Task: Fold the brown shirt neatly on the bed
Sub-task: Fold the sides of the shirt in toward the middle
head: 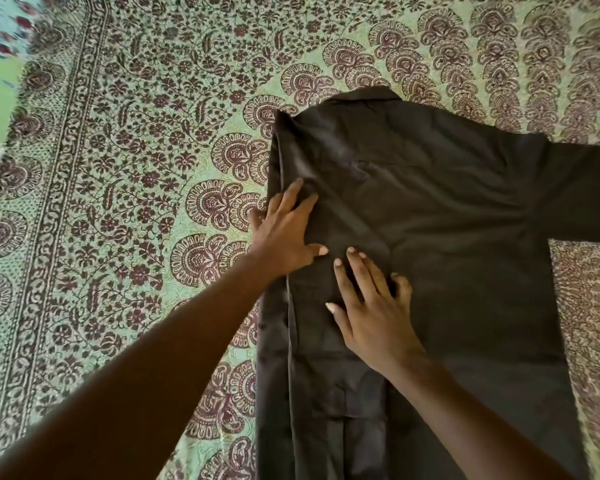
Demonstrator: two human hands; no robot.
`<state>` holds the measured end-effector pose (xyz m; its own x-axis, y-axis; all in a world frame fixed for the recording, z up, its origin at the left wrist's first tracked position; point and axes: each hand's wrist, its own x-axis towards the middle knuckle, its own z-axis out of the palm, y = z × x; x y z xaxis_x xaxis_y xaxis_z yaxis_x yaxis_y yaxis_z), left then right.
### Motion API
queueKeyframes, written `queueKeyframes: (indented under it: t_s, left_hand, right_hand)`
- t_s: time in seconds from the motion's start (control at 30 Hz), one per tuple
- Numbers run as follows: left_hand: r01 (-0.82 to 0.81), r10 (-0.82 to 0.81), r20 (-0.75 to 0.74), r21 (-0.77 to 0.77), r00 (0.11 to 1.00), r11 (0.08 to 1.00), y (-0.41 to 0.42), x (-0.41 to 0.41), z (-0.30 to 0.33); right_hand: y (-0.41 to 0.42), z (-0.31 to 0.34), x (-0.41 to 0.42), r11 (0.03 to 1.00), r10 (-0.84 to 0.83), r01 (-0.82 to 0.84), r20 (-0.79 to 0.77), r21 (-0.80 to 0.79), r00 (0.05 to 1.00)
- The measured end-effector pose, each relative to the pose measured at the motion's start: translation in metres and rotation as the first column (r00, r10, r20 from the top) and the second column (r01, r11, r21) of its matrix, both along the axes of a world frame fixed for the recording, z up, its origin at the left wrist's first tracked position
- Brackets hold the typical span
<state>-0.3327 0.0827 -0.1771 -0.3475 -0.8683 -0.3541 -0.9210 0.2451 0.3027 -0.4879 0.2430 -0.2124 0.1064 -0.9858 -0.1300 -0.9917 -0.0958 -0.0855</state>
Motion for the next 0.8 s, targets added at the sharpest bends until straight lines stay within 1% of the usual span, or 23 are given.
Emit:
queueKeyframes:
  t_s: [0.1, 0.17, 0.23, 0.3, 0.43, 0.53, 0.57, 0.6, 0.67, 0.7, 0.73, 0.77, 0.8]
  left_hand:
    - [-0.016, 0.008, 0.050, 0.160, 0.999, 0.987, -0.032, 0.002, 0.006]
    - [-0.022, 0.017, 0.024, 0.215, 1.000, 0.976, -0.053, -0.001, 0.009]
    - [-0.096, 0.109, -0.054, 0.202, 0.993, 0.975, -0.069, -0.008, 0.011]
    - [-0.162, 0.175, -0.068, 0.160, 0.982, 0.974, -0.083, -0.014, 0.009]
    - [-0.093, 0.089, 0.033, 0.147, 0.996, 0.985, -0.101, -0.008, -0.003]
    - [-0.070, 0.062, 0.064, 0.135, 0.996, 0.988, -0.104, -0.006, -0.006]
    - [-0.071, 0.064, 0.067, 0.111, 0.996, 0.991, -0.099, -0.008, -0.003]
    - [-0.077, 0.073, 0.072, 0.049, 0.995, 0.996, -0.091, -0.011, 0.002]
    - [-0.081, 0.086, 0.024, -0.138, 0.996, 0.987, -0.061, -0.017, 0.012]
    - [-0.074, 0.066, -0.044, -0.213, 0.997, 0.974, -0.039, -0.019, 0.017]
    - [-0.062, 0.028, -0.136, -0.253, 0.990, 0.965, -0.014, -0.017, 0.019]
    - [-0.035, -0.023, -0.219, -0.255, 0.975, 0.966, 0.012, -0.013, 0.018]
    - [0.017, -0.079, -0.263, -0.230, 0.961, 0.973, 0.040, -0.005, 0.016]
  right_hand:
    - [0.021, -0.001, -0.004, 0.999, 0.031, -0.032, 0.024, 0.035, 0.999]
    - [0.027, -0.002, -0.007, 0.999, 0.031, -0.033, 0.054, 0.035, 0.998]
    - [0.028, -0.003, -0.009, 0.999, 0.035, -0.038, 0.065, 0.036, 0.997]
    - [0.028, -0.004, -0.010, 0.999, 0.038, -0.040, 0.059, 0.034, 0.998]
    - [0.029, -0.005, -0.011, 0.999, 0.034, -0.036, 0.066, 0.040, 0.997]
    - [0.028, -0.005, -0.012, 0.999, 0.023, -0.026, 0.071, 0.043, 0.997]
    - [0.028, -0.005, -0.012, 0.999, 0.023, -0.026, 0.068, 0.047, 0.997]
    - [0.028, -0.005, -0.012, 0.999, 0.030, -0.032, 0.065, 0.043, 0.997]
    - [0.029, -0.004, -0.013, 0.999, 0.036, -0.039, 0.075, 0.033, 0.997]
    - [0.029, -0.003, -0.013, 0.998, 0.042, -0.045, 0.076, 0.032, 0.996]
    - [0.030, -0.002, -0.012, 0.999, 0.044, -0.046, 0.076, 0.028, 0.996]
    - [0.029, -0.003, -0.012, 0.999, 0.044, -0.046, 0.077, 0.025, 0.996]
    - [0.029, -0.003, -0.011, 0.999, 0.038, -0.040, 0.074, 0.022, 0.997]
